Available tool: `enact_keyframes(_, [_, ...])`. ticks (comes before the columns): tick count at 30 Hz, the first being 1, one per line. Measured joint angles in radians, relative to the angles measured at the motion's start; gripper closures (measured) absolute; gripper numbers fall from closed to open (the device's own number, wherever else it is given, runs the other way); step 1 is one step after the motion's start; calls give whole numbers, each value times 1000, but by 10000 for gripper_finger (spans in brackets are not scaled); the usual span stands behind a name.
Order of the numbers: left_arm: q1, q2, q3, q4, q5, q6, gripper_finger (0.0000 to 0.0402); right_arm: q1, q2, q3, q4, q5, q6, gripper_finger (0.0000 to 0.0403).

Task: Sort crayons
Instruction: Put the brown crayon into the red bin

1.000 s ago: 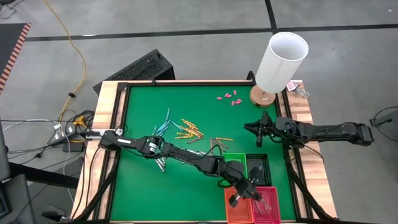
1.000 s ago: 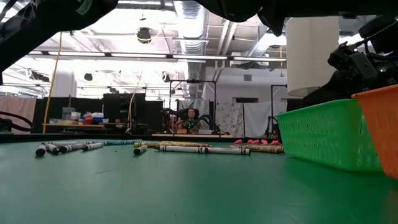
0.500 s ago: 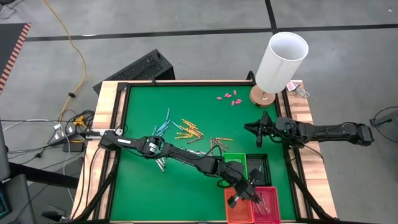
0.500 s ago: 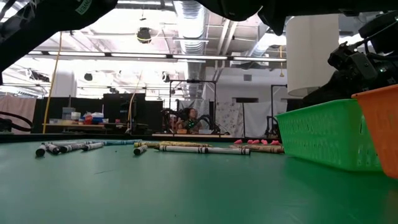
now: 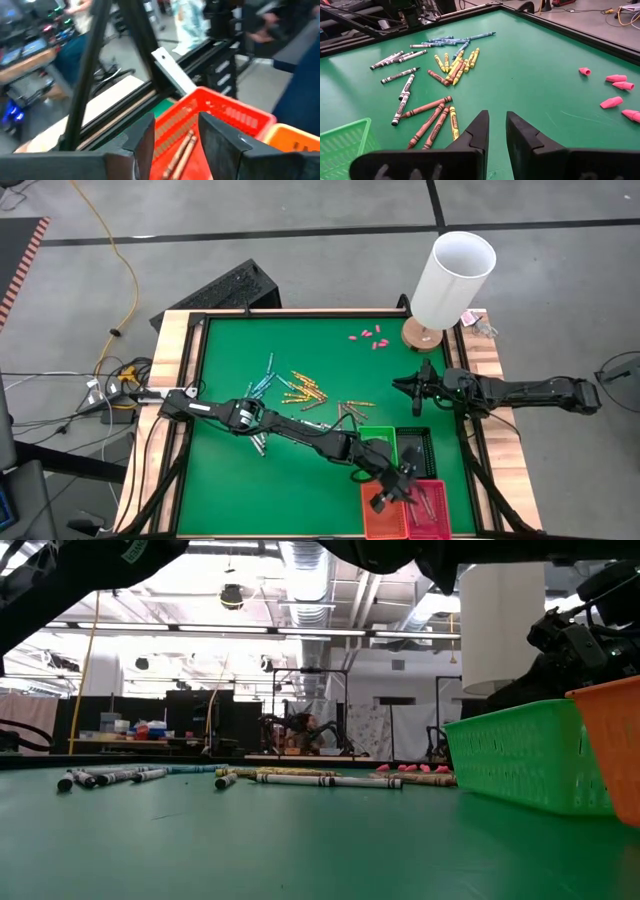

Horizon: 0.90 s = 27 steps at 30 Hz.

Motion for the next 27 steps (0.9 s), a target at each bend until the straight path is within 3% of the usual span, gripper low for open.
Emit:
enact_keyframes(5, [17,-56,8,-161,-85,-88,257,0,0,0,0,0,-1,335])
enact_keyframes(11, [48,-266,8,-659,-255,-91,264,0,4,0,0,-1,-9,335])
enact_keyframes(18, [74,-415,5,-1210,-263,-156,266,0,13,0,-1,-5,-10,335])
enact_keyframes(23, [73,-542,-42,-1326,-367,-201,267,0,21,0,-1,-5,-10,335])
enact_keyframes(27, [72,-648,-276,-1249,-377,-272,267,1,29,0,0,-5,-9,335])
